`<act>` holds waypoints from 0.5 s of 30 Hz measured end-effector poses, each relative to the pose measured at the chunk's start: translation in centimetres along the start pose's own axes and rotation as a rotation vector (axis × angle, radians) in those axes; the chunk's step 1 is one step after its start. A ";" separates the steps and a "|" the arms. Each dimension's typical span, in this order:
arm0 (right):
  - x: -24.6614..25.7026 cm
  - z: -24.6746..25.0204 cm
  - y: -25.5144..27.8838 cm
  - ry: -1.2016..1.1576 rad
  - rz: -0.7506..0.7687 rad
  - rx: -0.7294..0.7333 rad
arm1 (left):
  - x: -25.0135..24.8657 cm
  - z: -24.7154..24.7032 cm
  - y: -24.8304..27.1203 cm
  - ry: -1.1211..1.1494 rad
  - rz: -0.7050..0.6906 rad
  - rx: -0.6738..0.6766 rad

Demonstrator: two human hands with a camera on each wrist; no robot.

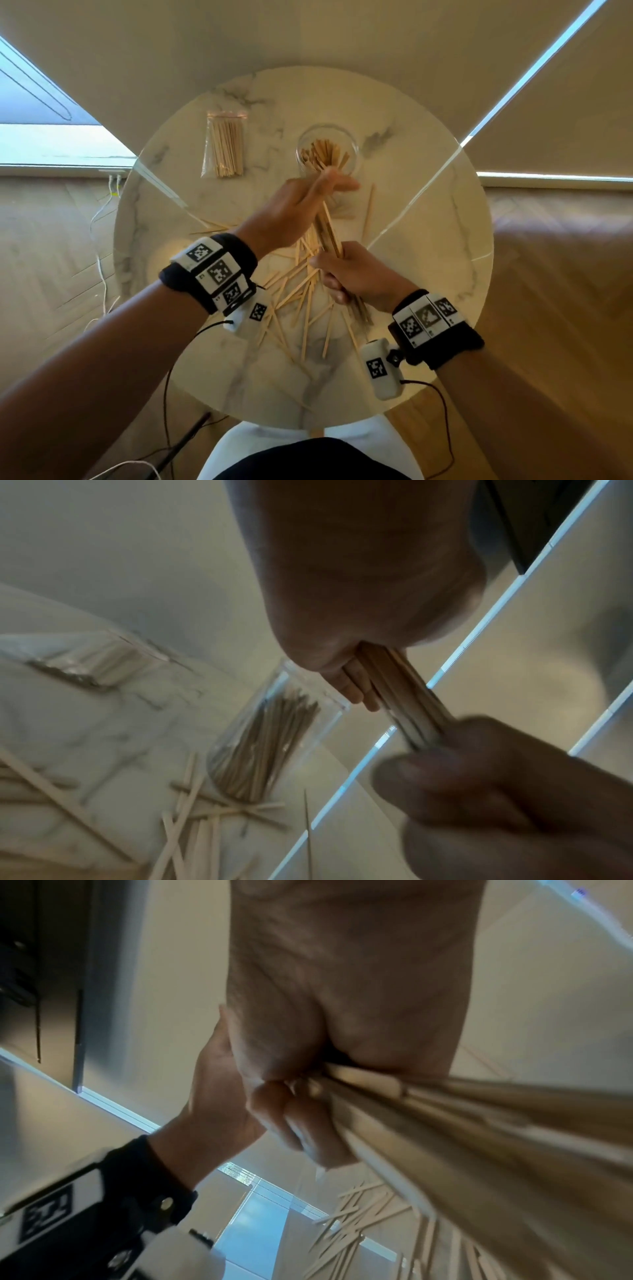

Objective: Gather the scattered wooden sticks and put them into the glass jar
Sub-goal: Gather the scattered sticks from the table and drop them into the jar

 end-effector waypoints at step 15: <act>2.3 -1.1 -2.1 -0.071 0.017 -0.074 | 1.5 0.8 0.9 0.153 -0.043 -0.170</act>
Point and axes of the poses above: each hand's wrist, its own y-axis away from the middle knuckle, its own z-axis out of the back of the hand, x = y × z, the point moved 5 cm from there along -y, towards the middle knuckle, and after that the axes turned 13 degrees about -x, right-handed, at the moved point
